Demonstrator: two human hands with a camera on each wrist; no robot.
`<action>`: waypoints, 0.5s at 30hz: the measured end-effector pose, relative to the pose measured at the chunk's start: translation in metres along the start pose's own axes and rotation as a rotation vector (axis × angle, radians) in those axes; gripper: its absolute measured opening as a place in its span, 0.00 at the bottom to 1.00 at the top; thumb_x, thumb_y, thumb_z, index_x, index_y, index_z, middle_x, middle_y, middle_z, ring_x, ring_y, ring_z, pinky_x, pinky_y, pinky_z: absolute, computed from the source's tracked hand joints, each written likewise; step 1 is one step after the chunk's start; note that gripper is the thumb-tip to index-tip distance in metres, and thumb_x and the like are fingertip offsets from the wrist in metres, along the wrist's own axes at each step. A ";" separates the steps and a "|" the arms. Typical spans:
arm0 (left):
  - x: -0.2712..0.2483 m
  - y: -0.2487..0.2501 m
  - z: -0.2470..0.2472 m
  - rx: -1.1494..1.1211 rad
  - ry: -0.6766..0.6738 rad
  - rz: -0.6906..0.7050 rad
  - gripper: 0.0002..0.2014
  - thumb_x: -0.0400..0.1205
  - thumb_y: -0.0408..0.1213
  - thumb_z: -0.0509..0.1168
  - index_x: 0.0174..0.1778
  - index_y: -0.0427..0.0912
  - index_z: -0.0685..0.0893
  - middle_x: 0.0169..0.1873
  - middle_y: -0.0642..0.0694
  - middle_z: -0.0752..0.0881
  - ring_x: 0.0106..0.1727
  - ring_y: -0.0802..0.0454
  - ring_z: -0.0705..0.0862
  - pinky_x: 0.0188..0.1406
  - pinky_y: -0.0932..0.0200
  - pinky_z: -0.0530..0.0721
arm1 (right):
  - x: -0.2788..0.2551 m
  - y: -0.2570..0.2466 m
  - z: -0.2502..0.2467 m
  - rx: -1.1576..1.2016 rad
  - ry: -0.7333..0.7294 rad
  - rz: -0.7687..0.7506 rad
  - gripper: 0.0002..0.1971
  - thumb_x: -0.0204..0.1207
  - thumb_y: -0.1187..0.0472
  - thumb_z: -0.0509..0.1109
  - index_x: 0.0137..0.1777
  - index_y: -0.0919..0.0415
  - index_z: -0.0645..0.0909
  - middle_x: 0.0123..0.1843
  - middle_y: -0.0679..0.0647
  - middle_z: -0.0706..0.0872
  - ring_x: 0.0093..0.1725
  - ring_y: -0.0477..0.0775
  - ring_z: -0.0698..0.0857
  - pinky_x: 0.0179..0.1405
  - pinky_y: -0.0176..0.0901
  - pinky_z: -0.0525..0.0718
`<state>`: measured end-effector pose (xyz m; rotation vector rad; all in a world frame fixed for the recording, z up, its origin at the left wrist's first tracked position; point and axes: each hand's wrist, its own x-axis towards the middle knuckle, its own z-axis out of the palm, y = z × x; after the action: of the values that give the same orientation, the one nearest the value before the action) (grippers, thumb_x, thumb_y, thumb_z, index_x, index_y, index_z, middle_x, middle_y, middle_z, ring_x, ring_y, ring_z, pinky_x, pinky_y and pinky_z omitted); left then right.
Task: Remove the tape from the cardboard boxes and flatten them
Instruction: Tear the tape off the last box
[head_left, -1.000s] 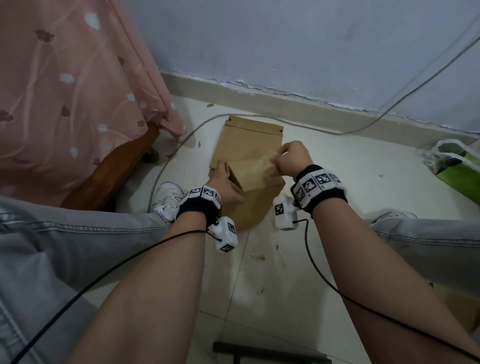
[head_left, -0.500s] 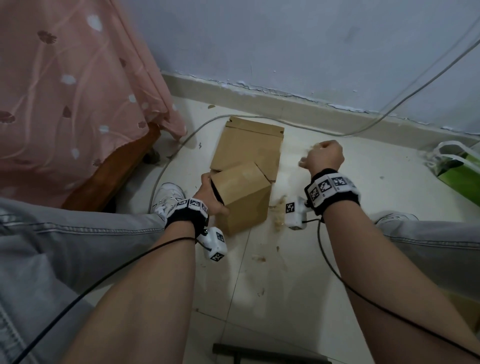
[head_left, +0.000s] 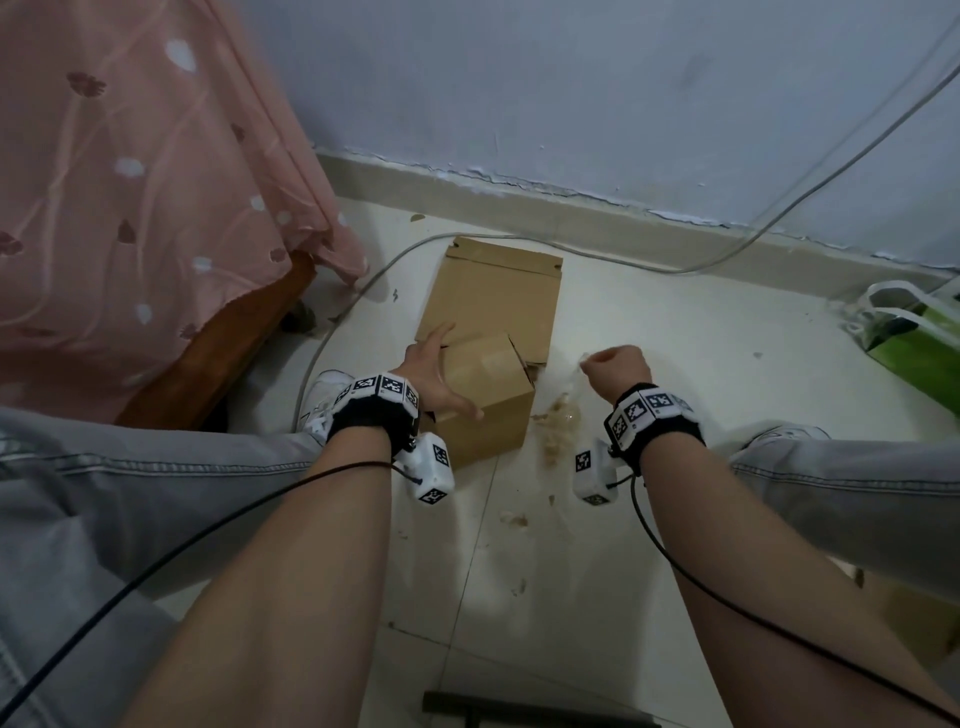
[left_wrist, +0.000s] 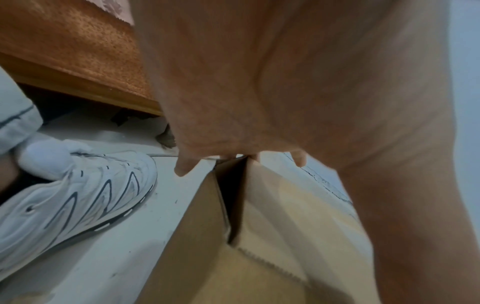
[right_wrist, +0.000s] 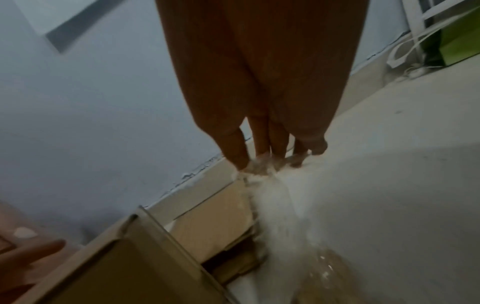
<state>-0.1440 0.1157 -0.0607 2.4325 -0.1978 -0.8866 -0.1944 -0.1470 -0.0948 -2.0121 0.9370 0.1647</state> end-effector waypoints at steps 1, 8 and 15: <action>0.000 -0.001 0.001 0.001 -0.003 -0.003 0.66 0.61 0.49 0.86 0.84 0.65 0.42 0.82 0.37 0.54 0.81 0.35 0.62 0.74 0.32 0.71 | 0.001 0.004 0.003 -0.012 -0.025 0.022 0.17 0.80 0.58 0.69 0.57 0.74 0.86 0.59 0.67 0.89 0.60 0.65 0.86 0.62 0.50 0.83; 0.000 -0.006 0.008 0.006 0.009 0.001 0.64 0.61 0.48 0.85 0.82 0.68 0.44 0.80 0.39 0.54 0.78 0.35 0.66 0.73 0.36 0.74 | 0.004 0.030 0.020 -0.064 -0.005 -0.011 0.13 0.81 0.65 0.64 0.57 0.64 0.89 0.58 0.62 0.89 0.56 0.64 0.87 0.47 0.39 0.80; 0.010 -0.008 0.011 -0.015 0.024 0.007 0.63 0.63 0.46 0.85 0.82 0.67 0.45 0.79 0.41 0.55 0.78 0.36 0.66 0.73 0.38 0.74 | 0.012 0.053 0.043 -0.103 0.109 -0.143 0.08 0.76 0.72 0.67 0.52 0.66 0.86 0.46 0.63 0.89 0.41 0.57 0.86 0.39 0.38 0.79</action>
<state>-0.1431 0.1148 -0.0777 2.4257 -0.1905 -0.8528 -0.2116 -0.1377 -0.1608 -2.1929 0.8634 0.0248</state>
